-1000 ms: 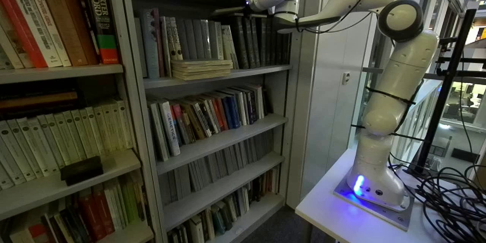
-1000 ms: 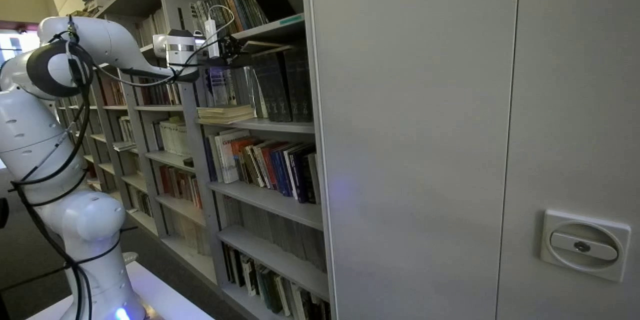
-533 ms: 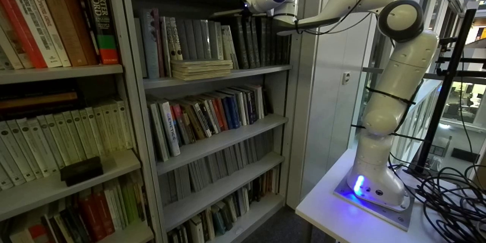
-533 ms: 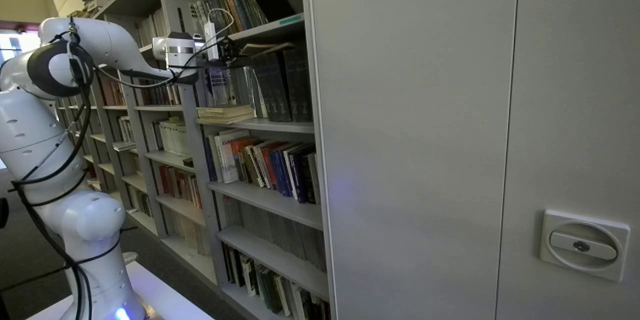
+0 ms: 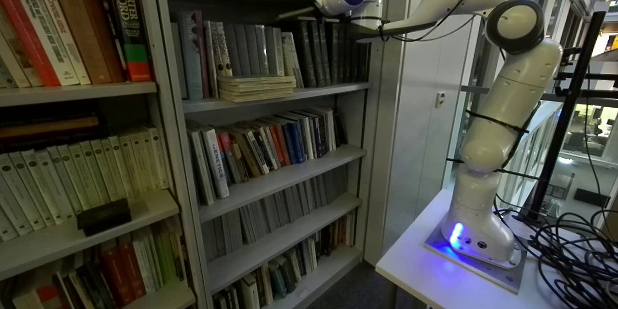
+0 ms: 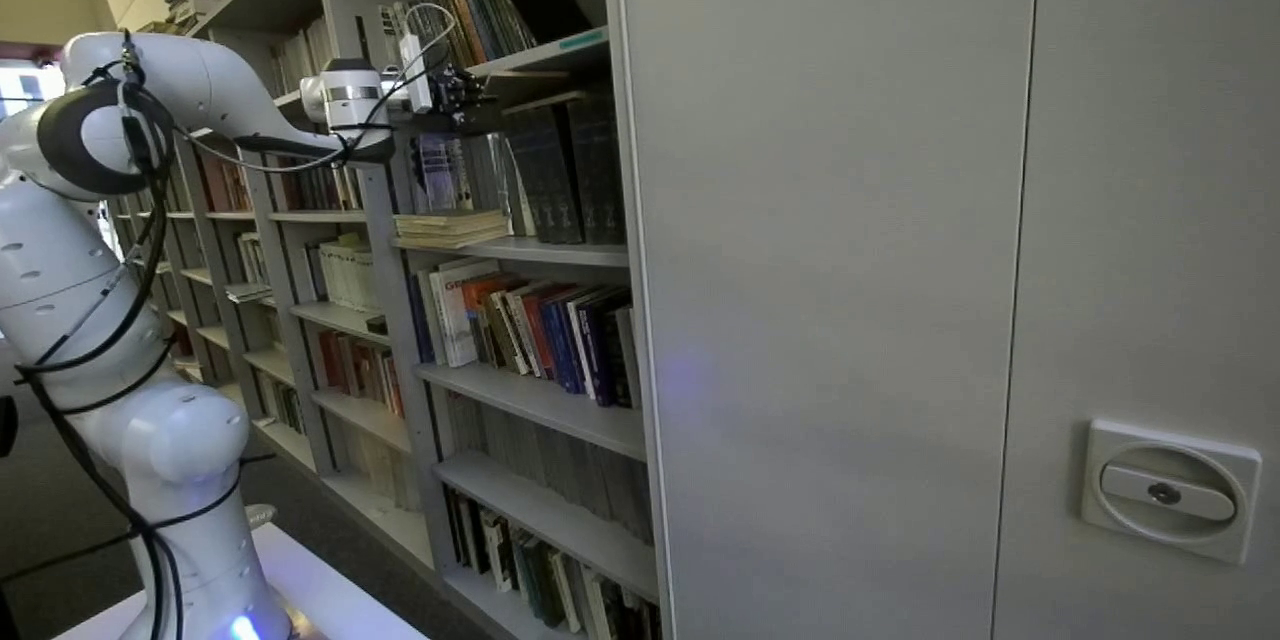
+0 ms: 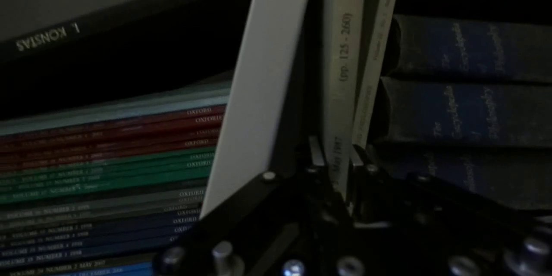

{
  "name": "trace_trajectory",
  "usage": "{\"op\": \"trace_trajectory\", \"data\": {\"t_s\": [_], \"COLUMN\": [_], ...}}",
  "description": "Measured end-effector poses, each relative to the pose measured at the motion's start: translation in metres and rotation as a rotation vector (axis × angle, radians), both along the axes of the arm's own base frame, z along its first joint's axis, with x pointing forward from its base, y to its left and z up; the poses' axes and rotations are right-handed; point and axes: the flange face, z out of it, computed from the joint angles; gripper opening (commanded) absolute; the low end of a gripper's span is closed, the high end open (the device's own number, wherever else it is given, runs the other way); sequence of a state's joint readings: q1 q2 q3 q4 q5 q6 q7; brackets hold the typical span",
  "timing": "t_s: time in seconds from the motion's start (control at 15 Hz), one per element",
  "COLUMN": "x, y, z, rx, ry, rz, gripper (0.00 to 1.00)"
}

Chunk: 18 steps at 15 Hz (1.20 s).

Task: Pick up one of the paper books and put it on top of the large encyclopedia books

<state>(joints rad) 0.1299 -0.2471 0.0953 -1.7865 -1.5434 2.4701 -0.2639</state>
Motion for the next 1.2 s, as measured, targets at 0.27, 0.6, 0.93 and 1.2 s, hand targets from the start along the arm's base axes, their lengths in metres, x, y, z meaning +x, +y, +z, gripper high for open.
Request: {"op": "trace_trajectory", "data": {"t_s": [0.27, 0.6, 0.93, 1.2], "x": [-0.002, 0.0, -0.002, -0.004], "y": [-0.033, -0.054, -0.061, -0.067], "z": [0.01, 0.01, 0.012, 0.012], "rx": [0.008, 0.035, 0.108, 0.135], "ry": [-0.018, -0.015, -0.012, -0.013], "rz": [-0.066, -0.08, -0.001, 0.053], "gripper": [0.03, 0.03, 0.03, 0.03]}}
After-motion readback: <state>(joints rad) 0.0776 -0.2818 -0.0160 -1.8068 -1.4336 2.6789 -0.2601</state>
